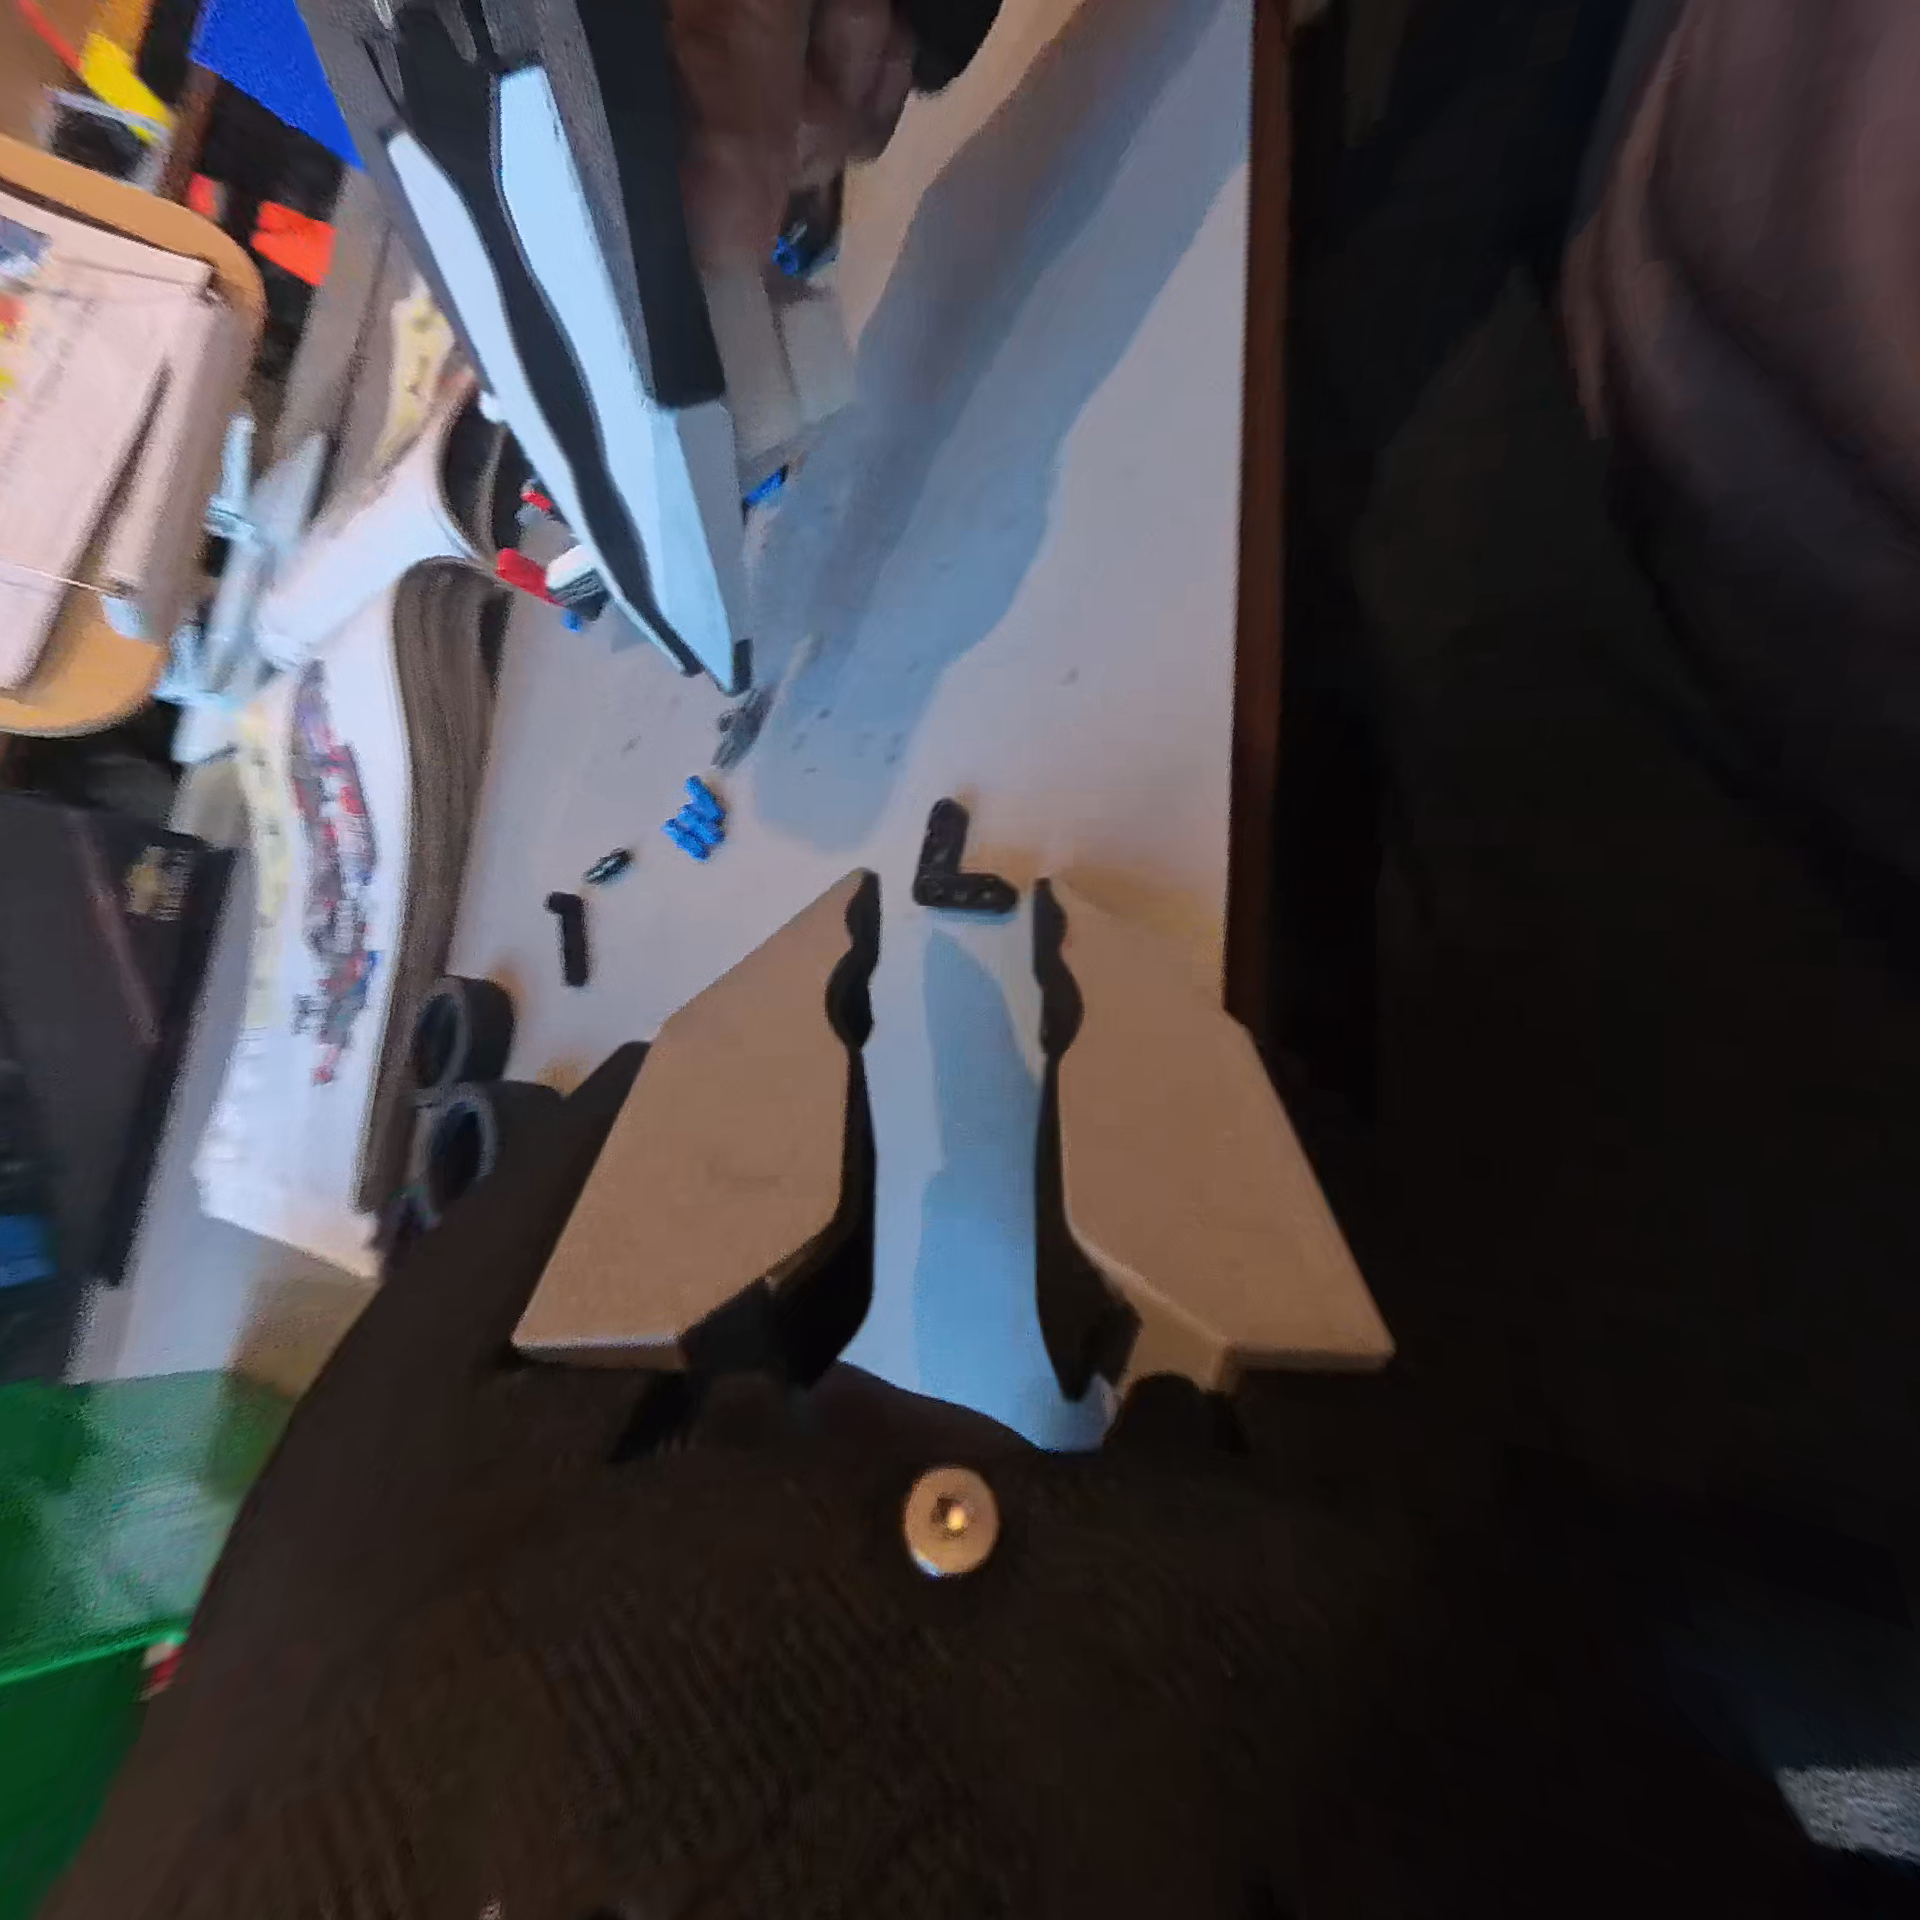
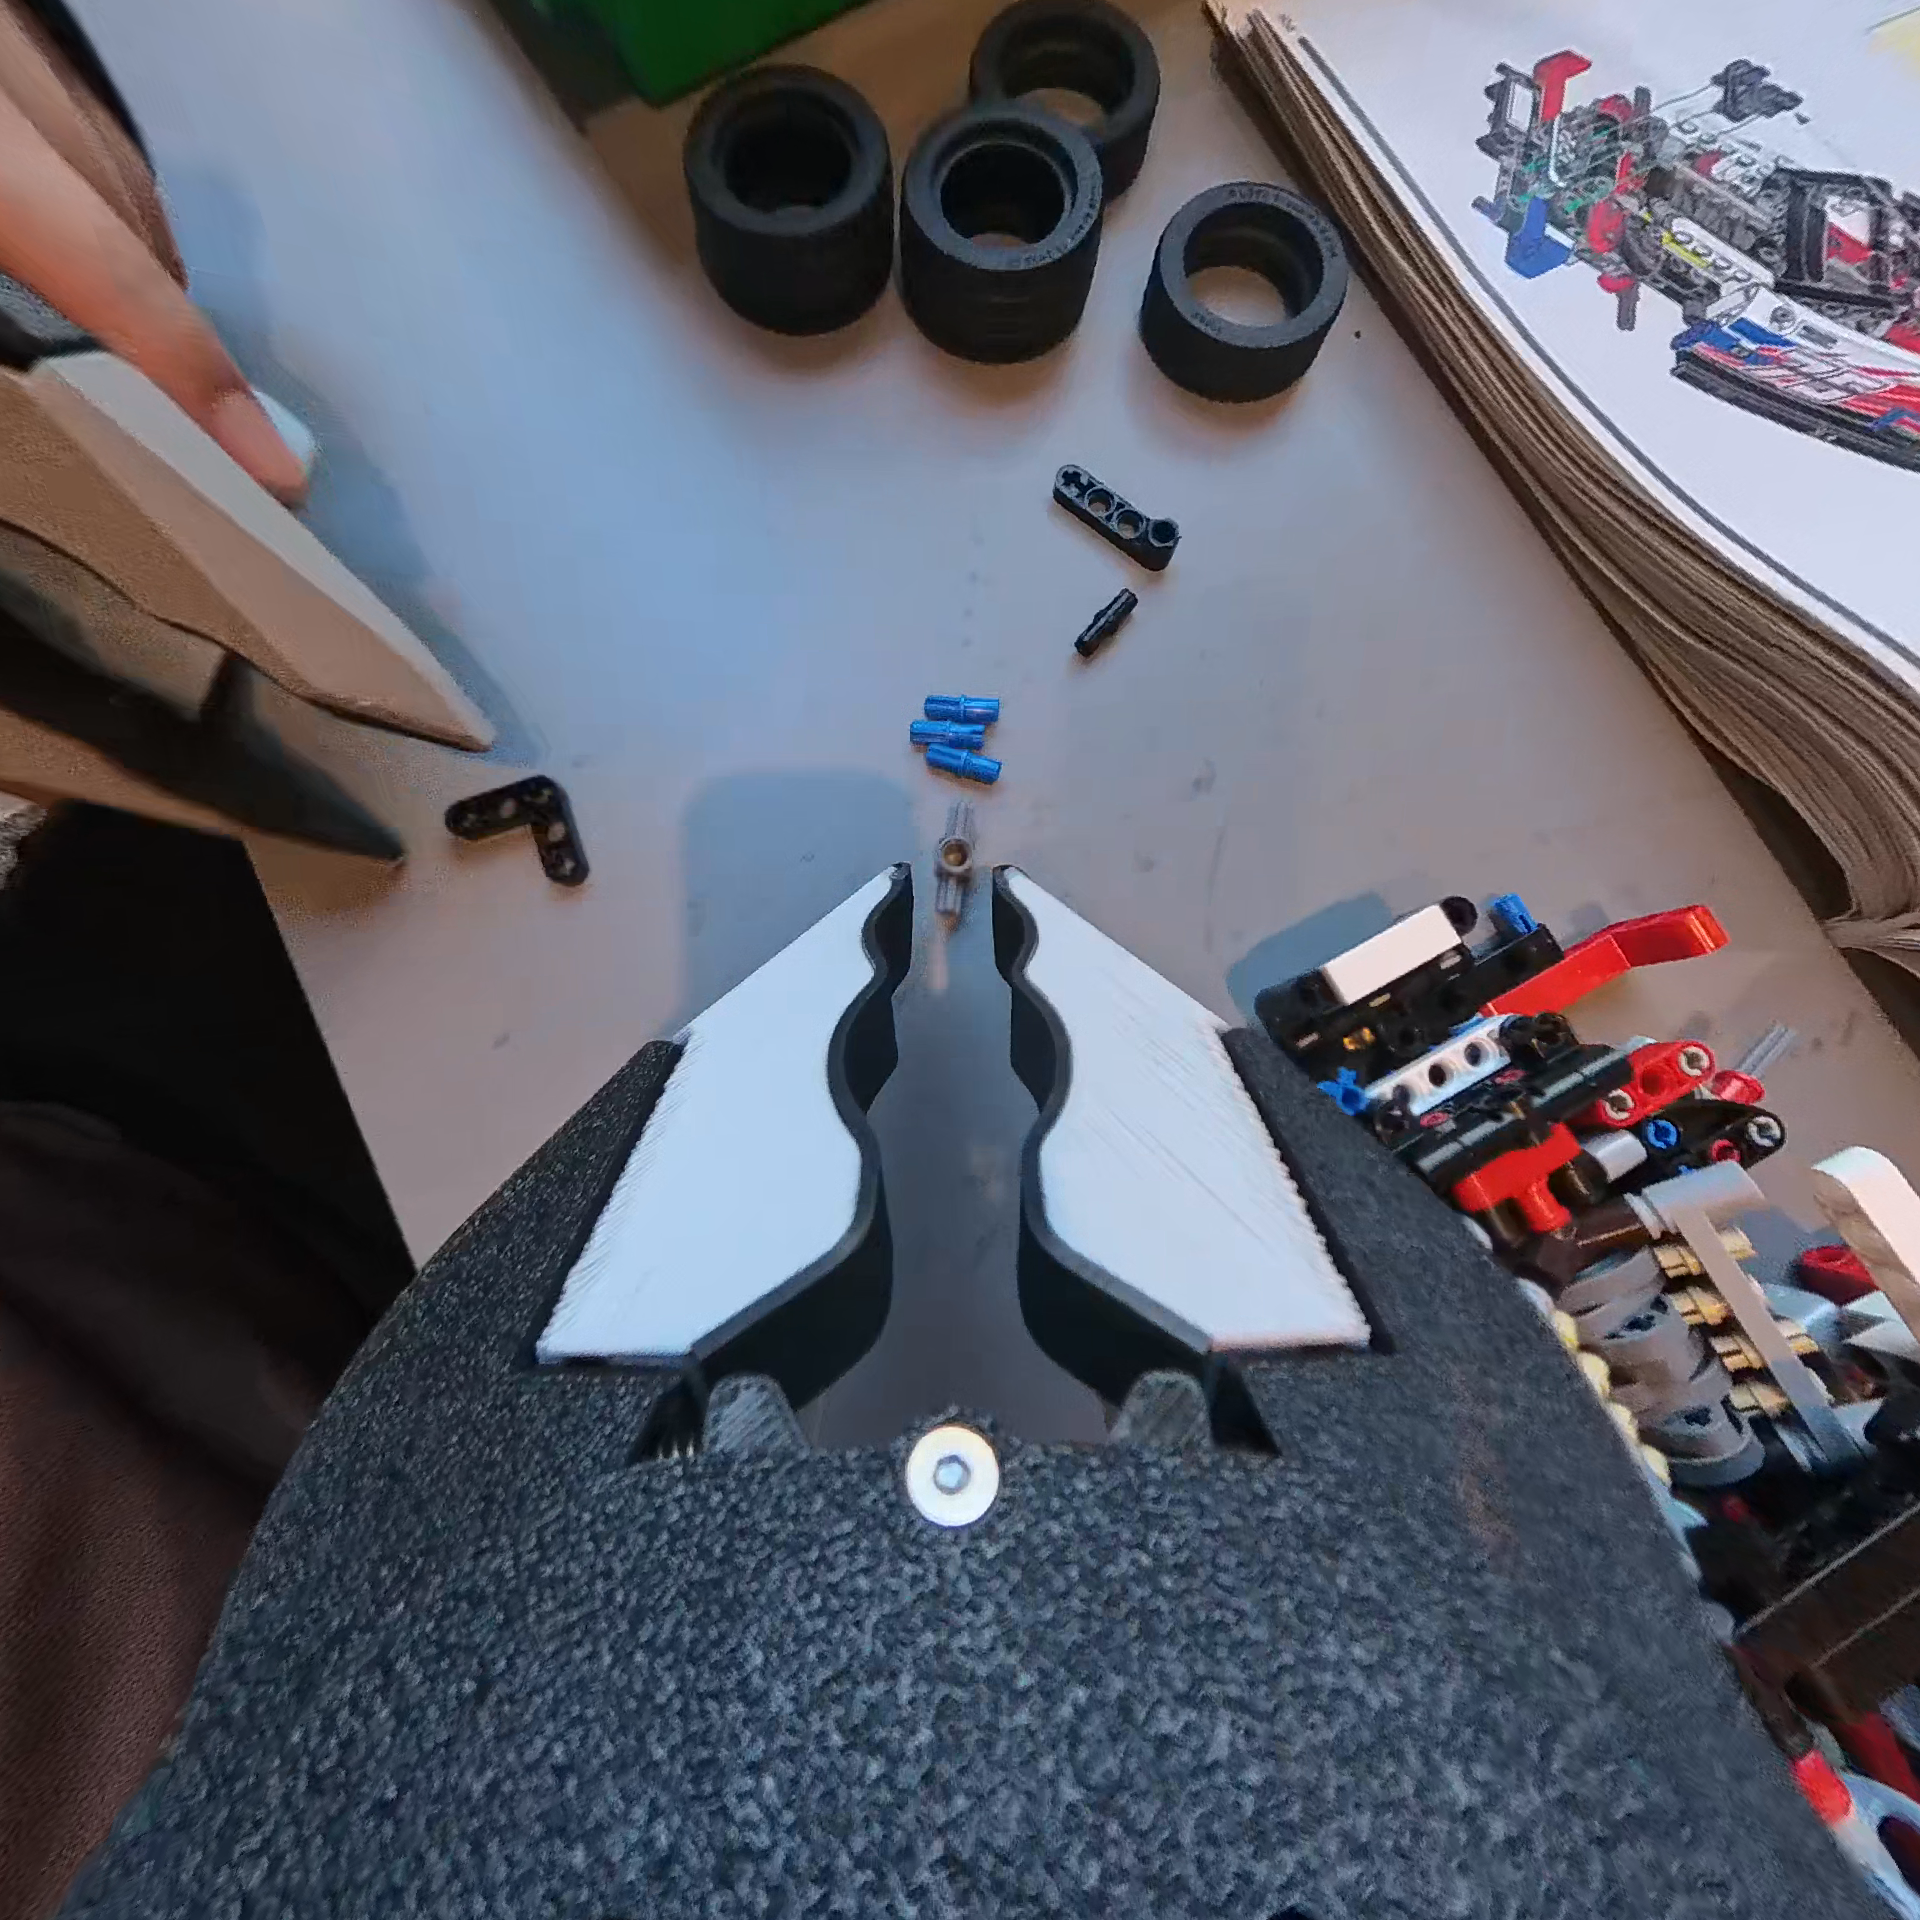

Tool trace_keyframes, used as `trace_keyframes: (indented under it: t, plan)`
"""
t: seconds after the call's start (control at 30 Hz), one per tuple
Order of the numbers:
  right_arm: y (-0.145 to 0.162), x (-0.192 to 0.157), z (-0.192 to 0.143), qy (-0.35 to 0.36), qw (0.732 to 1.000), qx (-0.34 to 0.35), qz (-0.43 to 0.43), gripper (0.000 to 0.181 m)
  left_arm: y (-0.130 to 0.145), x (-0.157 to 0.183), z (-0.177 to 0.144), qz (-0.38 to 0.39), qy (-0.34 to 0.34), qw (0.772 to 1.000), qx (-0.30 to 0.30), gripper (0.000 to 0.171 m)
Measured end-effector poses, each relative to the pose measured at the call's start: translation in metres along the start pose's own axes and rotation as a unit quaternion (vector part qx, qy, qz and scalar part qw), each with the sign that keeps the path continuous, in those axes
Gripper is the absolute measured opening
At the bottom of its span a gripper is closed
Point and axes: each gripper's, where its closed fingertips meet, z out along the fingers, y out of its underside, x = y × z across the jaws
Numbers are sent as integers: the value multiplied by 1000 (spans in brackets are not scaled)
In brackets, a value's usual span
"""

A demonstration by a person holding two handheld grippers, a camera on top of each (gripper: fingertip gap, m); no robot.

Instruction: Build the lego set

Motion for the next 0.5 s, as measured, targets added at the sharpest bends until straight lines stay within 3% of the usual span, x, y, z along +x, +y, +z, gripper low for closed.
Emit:
trace_keyframes:
  t: [0.1,0.27,0.4,0.5]
  plan:
    - [0,-1,4,-14,1000,-8,11,15,-4,5,-3,-49,29,998,11,40]
    - [4,-3,12,-22,999,-36,9,7,-5,-1,-7,-91,17,996,15,39]
    - [6,-3,14,-20,999,-36,-13,6,-7,-26,-7,-170,-44,984,24,31]
    - [4,-15,5,-42,999,-15,-24,6,-6,-41,-2,-146,-108,983,1,27]
